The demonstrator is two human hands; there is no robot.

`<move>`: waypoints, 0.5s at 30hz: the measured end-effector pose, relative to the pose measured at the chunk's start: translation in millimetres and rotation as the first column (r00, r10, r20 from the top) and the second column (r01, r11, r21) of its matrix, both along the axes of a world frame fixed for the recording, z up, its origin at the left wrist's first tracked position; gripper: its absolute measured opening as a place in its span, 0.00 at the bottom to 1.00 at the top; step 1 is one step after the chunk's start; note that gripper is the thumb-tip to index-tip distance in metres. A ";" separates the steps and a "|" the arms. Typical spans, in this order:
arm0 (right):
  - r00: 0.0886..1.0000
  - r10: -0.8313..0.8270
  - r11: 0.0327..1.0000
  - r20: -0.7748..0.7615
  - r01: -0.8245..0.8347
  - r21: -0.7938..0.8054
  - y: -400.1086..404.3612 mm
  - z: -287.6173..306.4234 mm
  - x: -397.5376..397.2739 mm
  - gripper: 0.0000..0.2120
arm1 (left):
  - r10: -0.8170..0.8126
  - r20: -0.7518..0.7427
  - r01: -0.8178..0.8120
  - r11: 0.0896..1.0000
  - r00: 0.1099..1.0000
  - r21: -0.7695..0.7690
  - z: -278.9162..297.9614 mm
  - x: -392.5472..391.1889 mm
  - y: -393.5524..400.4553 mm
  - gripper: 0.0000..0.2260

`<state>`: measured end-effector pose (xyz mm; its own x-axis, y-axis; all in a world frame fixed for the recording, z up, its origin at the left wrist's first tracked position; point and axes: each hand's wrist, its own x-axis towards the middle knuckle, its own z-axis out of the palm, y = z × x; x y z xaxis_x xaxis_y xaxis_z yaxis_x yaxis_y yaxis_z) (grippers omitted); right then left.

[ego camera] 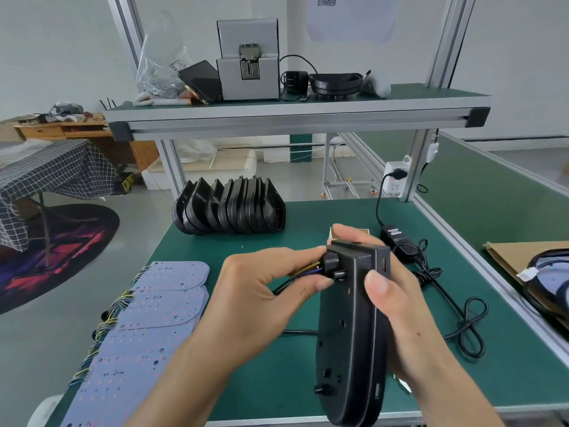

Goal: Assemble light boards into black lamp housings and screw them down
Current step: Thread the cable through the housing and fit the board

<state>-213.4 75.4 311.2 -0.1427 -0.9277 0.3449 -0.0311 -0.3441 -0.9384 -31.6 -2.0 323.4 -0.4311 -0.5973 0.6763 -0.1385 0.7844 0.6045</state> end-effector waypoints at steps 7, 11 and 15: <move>0.999 0.038 0.999 -0.026 -0.038 0.009 -0.5 -8.9 -0.3 0.30 | -0.026 0.027 0.026 0.999 0.999 0.026 -3.9 2.1 1.3 0.16; 1.000 0.021 1.000 -0.014 -0.021 0.010 -1.5 -12.3 0.2 0.30 | -0.020 0.042 0.021 0.999 0.999 -0.028 -6.0 1.1 1.6 0.16; 0.999 0.035 0.999 -0.025 -0.035 0.018 -2.9 -11.9 -0.8 0.31 | -0.008 0.043 0.009 1.000 0.999 -0.019 -6.0 -0.8 -0.9 0.14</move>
